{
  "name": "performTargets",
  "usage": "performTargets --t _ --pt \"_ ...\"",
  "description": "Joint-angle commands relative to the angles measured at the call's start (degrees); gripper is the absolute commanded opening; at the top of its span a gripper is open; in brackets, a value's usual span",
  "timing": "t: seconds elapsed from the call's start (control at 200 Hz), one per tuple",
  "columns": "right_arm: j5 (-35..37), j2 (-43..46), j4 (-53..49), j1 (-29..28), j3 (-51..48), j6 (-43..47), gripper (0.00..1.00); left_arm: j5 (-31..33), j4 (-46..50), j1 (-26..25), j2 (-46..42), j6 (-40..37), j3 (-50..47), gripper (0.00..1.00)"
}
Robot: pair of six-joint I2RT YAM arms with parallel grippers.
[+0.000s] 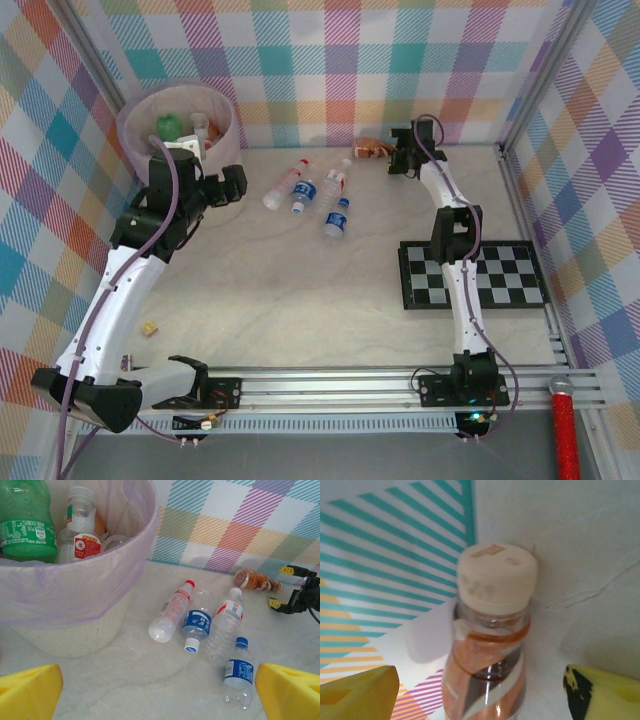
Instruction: Put the plastic bottles in the bin
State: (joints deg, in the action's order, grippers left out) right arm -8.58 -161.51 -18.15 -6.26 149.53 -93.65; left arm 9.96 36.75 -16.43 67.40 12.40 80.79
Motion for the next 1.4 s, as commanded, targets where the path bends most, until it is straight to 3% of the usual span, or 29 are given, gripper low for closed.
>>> performTargets --t 0.0,0.235,0.48,0.775,1.095,1.395 --pt "-0.97 -6.71 -3.42 0.2 0.85 -3.89 0.85 1.31 -1.94 -0.36 -0.8 -0.54 -0.1 0.98" --pt "-5.25 -13.04 4.57 0.24 5.74 -4.44 0.8 2.09 -3.25 -0.32 -1.52 -0.02 -1.14 0.98" --pt "-10.59 -13.32 3.32 -1.78 4.89 -0.74 0.8 1.4 -4.8 -0.36 -1.42 1.82 -2.52 0.98" --pt "-10.8 -11.98 3.4 -5.98 3.09 -0.75 0.8 2.07 -5.28 -0.36 -2.88 2.36 -3.8 0.97" --pt "-10.42 -13.18 2.65 -6.43 3.23 -1.2 0.57 2.92 -6.68 -0.43 -3.48 2.54 -4.93 0.96" --pt "-9.49 -13.89 3.97 -5.96 1.92 -1.1 0.44 3.37 -6.8 -0.36 -3.42 2.53 -4.86 0.96"
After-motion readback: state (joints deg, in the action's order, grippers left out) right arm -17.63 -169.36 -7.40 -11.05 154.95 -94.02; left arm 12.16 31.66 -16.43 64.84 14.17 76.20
